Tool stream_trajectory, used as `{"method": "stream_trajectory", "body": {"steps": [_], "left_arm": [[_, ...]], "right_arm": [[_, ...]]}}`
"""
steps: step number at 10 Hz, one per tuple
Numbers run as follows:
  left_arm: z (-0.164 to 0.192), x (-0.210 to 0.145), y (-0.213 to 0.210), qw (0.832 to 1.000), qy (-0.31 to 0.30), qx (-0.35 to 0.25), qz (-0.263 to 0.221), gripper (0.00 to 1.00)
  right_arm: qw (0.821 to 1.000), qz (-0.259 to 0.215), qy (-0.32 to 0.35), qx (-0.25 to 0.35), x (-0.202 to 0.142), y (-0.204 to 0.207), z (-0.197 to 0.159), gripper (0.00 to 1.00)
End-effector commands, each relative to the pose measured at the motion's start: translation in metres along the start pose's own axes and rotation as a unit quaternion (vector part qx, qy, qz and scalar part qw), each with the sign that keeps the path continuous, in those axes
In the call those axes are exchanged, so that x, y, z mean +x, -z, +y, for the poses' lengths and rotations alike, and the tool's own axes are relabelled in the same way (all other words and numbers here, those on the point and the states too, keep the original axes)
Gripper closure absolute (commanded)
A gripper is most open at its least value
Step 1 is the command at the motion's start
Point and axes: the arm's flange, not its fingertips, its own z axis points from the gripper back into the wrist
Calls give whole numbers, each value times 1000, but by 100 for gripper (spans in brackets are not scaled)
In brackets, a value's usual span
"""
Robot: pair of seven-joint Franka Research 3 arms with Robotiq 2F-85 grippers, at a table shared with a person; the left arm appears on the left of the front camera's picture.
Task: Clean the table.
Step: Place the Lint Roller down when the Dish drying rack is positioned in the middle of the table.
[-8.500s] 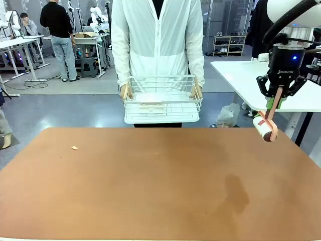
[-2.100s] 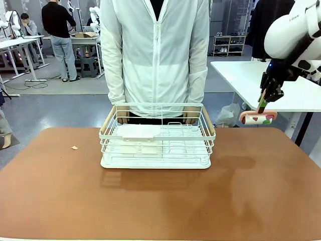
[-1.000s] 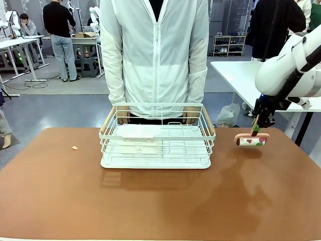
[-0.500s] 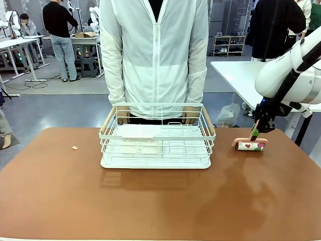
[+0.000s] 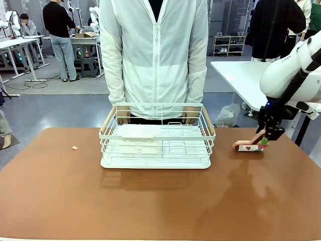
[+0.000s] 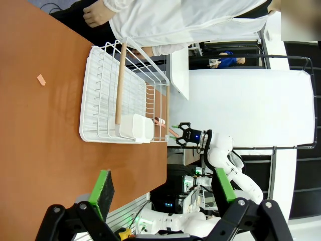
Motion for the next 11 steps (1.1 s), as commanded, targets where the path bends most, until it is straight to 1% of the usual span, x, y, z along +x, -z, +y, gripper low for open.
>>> {"method": "stream_trajectory", "body": {"steps": [1,2,4,5,7,8,9,10,11], "left_arm": [[-1,0,-3,1000,4,-13,0,0],[-1,0,-3,1000,4,-13,0,0],[-1,0,-3,1000,4,-13,0,0],[-1,0,-3,1000,4,-13,0,0],[-1,0,-3,1000,4,-13,0,0],[-1,0,-3,1000,4,-13,0,0],[-1,0,-3,1000,4,-13,0,0],[-1,0,-3,1000,4,-13,0,0],[-1,0,-3,1000,4,-13,0,0]], "right_arm": [[999,-24,-4,-34,-8,-14,-12,0],[997,-44,-2,-69,-9,-14,-17,0],[994,-41,-22,-102,-11,-21,-24,0],[993,-30,-30,-114,-11,-28,-26,0],[991,-36,-29,-125,-9,-36,-25,0],[991,-35,-27,-126,-10,-38,-21,0],[989,-42,-28,-138,-8,-39,-8,0],[992,-32,-24,-122,-9,-33,-26,0],[992,-32,-24,-122,-9,-33,-26,0]]}}
